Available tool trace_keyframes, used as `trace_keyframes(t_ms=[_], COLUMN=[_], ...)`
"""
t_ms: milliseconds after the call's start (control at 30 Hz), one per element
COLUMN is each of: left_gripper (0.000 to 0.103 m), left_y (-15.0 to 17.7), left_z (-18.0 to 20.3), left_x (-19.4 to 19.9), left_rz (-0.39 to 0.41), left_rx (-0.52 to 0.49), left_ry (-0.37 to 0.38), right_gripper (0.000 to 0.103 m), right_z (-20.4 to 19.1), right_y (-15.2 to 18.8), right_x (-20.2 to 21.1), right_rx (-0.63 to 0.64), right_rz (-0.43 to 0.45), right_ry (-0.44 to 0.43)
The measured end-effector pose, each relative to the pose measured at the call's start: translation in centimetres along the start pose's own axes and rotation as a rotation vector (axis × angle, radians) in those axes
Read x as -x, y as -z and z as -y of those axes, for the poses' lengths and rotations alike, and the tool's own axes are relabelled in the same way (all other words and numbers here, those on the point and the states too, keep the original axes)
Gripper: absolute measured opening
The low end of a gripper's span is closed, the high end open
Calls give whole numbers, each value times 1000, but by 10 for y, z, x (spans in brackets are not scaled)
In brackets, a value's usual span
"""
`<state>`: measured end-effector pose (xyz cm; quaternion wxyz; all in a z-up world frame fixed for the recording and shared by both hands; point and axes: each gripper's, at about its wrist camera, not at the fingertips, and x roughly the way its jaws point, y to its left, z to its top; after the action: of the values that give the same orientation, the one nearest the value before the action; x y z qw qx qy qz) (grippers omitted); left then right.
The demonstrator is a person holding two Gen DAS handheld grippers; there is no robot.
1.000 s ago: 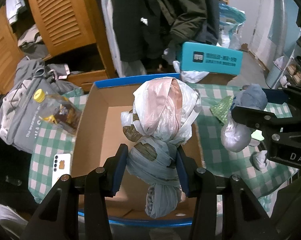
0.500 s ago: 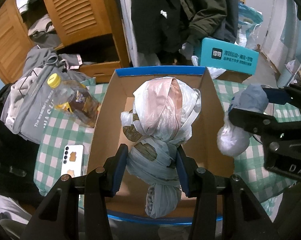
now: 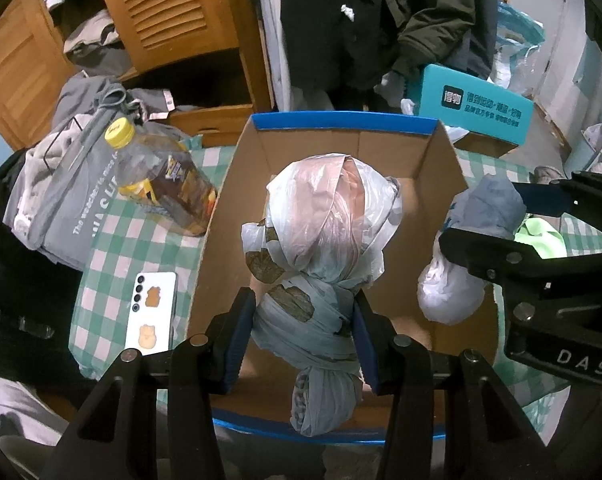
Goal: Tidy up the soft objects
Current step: 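Open both tools to drop the bundles into the cardboard box, then withdraw both tools from the box back toward the clothes pile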
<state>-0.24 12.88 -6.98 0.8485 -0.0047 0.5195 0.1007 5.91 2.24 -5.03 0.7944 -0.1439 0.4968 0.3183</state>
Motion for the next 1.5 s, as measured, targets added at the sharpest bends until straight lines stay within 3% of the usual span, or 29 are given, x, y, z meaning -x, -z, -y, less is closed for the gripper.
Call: trace_keyframes(t_ms=[100,200,267,767,1500], left_gripper=[53,70,75,75,76], left_y=[0,0,-1,-2,-8], left_z=[-2,-3,-3,1,39], left_x=[-2,-1,1,5,14], left_rz=[-13,-11,-4,-1,16], left_rx=[3,6,5,-3,-67], left_ry=[-11,-18,-29,-21,-8], right_gripper=[64,69,73,76,76], right_z=[-1,0,0,19,60], right_y=[0,0,0,6,35], right_x=[-2,-4,-3,10,25], right_rx=[-2,-1,-3,-60,-122], right_rz=[-7,-13,-14,5,3], right_ry=[-1,4,10,40,84])
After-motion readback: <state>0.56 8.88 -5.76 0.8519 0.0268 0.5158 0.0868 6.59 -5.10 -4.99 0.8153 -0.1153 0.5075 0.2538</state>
